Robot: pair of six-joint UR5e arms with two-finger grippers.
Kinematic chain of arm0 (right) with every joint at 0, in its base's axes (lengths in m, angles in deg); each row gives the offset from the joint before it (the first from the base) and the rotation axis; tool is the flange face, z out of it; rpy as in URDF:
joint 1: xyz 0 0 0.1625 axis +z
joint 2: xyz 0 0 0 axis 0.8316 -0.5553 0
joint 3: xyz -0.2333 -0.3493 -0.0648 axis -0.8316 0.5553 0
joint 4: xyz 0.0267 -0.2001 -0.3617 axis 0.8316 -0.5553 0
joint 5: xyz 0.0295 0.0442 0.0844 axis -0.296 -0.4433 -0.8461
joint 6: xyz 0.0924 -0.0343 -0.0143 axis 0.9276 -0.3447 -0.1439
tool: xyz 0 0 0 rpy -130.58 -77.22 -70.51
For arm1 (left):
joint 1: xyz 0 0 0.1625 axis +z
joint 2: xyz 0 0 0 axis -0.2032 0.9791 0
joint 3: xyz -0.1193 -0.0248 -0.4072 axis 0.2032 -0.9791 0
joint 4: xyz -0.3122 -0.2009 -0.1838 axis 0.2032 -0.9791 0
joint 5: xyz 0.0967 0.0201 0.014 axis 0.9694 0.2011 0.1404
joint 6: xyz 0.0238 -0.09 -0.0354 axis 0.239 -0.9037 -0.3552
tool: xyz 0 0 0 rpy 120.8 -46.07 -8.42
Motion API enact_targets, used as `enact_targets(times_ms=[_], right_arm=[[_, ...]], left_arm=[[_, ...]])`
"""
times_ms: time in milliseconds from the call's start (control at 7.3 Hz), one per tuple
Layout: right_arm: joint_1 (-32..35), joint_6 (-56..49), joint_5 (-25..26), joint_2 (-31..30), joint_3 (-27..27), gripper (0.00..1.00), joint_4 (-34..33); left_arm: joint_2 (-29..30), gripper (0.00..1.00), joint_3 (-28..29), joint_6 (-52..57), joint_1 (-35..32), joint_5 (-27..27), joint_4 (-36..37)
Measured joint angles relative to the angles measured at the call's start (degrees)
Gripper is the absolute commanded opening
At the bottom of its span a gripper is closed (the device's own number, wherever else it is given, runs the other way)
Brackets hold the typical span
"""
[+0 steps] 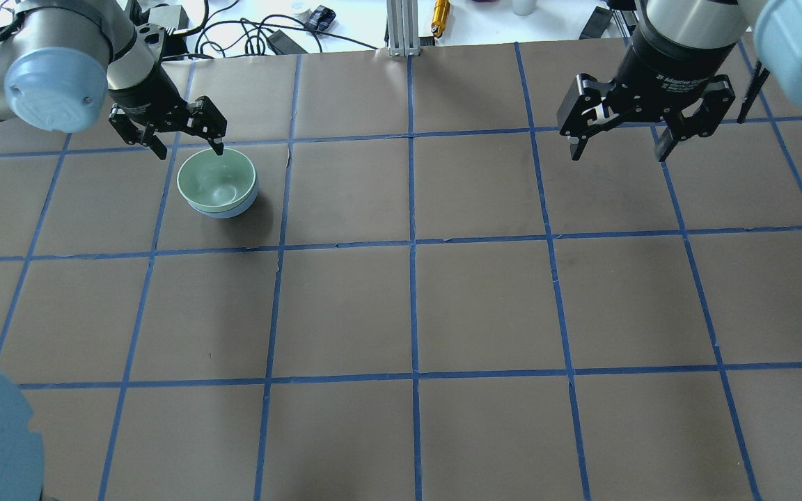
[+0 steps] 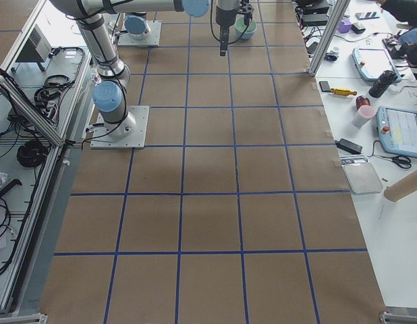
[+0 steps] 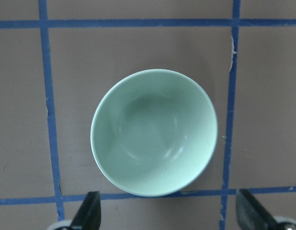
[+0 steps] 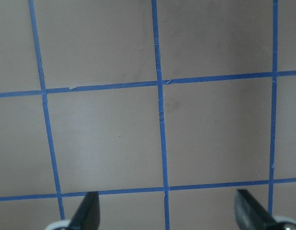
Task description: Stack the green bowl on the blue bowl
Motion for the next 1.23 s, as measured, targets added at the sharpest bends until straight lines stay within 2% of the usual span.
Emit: enact_targets(times_ms=[411, 685, 1233], right_arm=[[0.0, 0.0, 0.0, 0.0, -0.03, 1.0, 0.03], [0.0, 0.0, 0.0, 0.0, -0.01, 1.0, -0.03], [0.0, 0.0, 0.0, 0.0, -0.02, 1.0, 0.04]], left_arm=[[-10.11, 1.0, -0.48, -6.81, -6.81, 0.79, -6.3], [-14.83, 1.0, -0.72, -7.73, -8.14, 1.01, -10.64], [-17.73, 1.0, -1.4, -7.78, -8.23, 1.23, -13.13]])
